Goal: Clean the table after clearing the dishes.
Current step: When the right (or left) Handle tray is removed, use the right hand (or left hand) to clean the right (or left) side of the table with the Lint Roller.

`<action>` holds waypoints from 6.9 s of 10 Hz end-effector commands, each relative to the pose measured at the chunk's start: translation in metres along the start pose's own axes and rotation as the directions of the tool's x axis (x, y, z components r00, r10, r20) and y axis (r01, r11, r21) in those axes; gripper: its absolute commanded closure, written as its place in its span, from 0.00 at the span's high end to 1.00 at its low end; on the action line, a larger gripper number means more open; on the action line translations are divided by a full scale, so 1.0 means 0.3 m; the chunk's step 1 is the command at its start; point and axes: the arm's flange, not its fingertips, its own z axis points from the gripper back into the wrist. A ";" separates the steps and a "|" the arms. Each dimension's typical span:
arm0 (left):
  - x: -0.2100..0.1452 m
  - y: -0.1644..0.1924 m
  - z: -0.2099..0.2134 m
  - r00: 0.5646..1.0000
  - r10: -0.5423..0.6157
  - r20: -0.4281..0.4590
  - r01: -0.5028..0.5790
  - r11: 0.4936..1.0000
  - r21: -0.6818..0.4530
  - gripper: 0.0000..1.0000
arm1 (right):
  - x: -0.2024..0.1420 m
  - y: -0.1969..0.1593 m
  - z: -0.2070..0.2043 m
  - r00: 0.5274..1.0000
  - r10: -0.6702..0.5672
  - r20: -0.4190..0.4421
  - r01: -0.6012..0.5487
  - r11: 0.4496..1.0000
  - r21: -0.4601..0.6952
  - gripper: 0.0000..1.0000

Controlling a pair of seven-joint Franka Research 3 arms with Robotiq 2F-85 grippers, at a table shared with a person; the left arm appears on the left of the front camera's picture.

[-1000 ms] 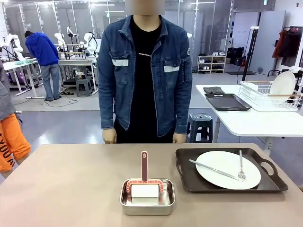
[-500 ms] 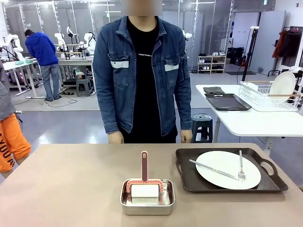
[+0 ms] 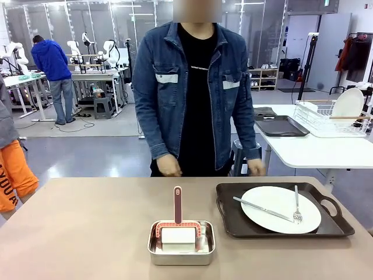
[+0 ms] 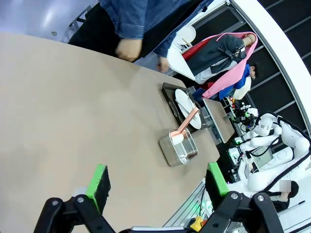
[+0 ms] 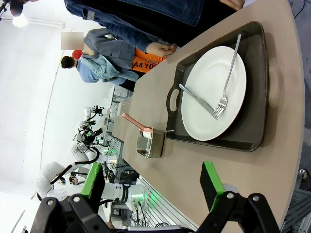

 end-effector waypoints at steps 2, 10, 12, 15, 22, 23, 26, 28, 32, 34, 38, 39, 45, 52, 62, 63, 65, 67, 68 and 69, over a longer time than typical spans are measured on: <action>-0.002 0.000 0.008 1.000 0.000 0.004 0.000 1.000 0.005 1.00 | -0.001 0.012 0.002 1.000 0.008 0.001 -0.008 1.000 0.003 1.00; -0.002 0.000 0.008 1.000 0.000 0.004 0.000 1.000 0.005 1.00 | -0.001 0.012 0.002 1.000 0.008 0.001 -0.008 1.000 0.003 1.00; -0.002 0.000 0.008 1.000 0.000 0.004 0.000 1.000 0.005 1.00 | -0.001 0.012 0.002 1.000 0.008 0.001 -0.008 1.000 0.003 1.00; -0.002 0.000 0.008 1.000 0.000 0.004 0.000 1.000 0.005 1.00 | -0.001 0.012 0.002 1.000 0.008 0.001 -0.008 1.000 0.003 1.00; -0.002 0.000 0.008 1.000 0.000 0.004 0.000 1.000 0.005 1.00 | -0.001 0.012 0.002 1.000 0.008 0.001 -0.008 1.000 0.003 1.00; -0.002 0.000 0.008 1.000 0.000 0.004 0.000 1.000 0.005 1.00 | -0.001 0.012 0.002 1.000 0.008 0.001 -0.008 1.000 0.003 1.00; -0.002 0.000 0.008 1.000 0.000 0.004 0.000 1.000 0.005 1.00 | 0.042 0.112 -0.020 0.991 0.126 -0.038 -0.129 0.989 -0.067 1.00; -0.002 0.000 0.008 1.000 0.000 0.004 0.000 1.000 0.005 1.00 | 0.180 0.471 -0.179 0.885 0.391 -0.251 -0.432 0.892 -0.133 1.00; -0.002 0.000 0.008 1.000 0.000 0.004 0.000 1.000 0.005 1.00 | 0.208 0.882 -0.788 0.528 0.550 -0.647 -0.739 0.674 -0.031 1.00; -0.002 0.000 0.008 1.000 0.000 0.004 0.000 1.000 0.005 1.00 | 0.058 0.910 -1.094 0.336 0.520 -0.785 -0.807 0.589 0.046 1.00; -0.002 0.000 0.008 1.000 0.000 0.004 0.000 1.000 0.005 1.00 | -0.174 0.864 -1.366 0.143 0.526 -0.838 -0.896 0.428 0.116 1.00; -0.002 0.000 0.008 1.000 0.000 0.004 0.000 1.000 0.005 1.00 | -0.184 0.852 -1.372 0.150 0.533 -0.833 -0.896 0.430 0.113 1.00; -0.002 0.000 0.008 1.000 0.000 0.004 0.000 1.000 0.005 1.00 | -0.152 0.874 -1.377 0.141 0.519 -0.843 -0.863 0.481 0.151 1.00; -0.002 0.000 0.008 1.000 0.000 0.004 0.000 1.000 0.005 1.00 | -0.193 0.945 -1.893 -0.324 0.392 -0.861 -0.887 0.192 0.421 1.00; -0.002 0.000 0.008 1.000 0.000 0.004 0.000 1.000 0.005 1.00 | -0.332 0.822 -2.261 -0.462 0.391 -0.796 -0.758 0.291 0.583 1.00; -0.002 0.000 0.008 1.000 0.000 0.004 0.000 1.000 0.005 1.00 | -0.351 0.805 -2.288 -0.471 0.381 -0.796 -0.741 0.319 0.591 1.00; -0.002 0.000 0.008 1.000 0.000 0.004 0.000 1.000 0.005 1.00 | -0.381 0.778 -2.319 -0.485 0.356 -0.799 -0.724 0.348 0.595 1.00; -0.002 0.000 0.008 1.000 0.000 0.004 0.000 1.000 0.005 1.00 | -0.413 0.740 -2.332 -0.468 0.347 -0.813 -0.718 0.388 0.578 1.00; -0.002 0.000 0.008 1.000 0.000 0.004 0.000 1.000 0.005 1.00 | -0.429 0.723 -2.333 -0.466 0.339 -0.818 -0.715 0.400 0.573 1.00; -0.002 0.000 0.008 1.000 0.000 0.004 0.000 1.000 0.005 1.00 | -0.439 0.710 -2.329 -0.469 0.333 -0.818 -0.711 0.407 0.574 1.00</action>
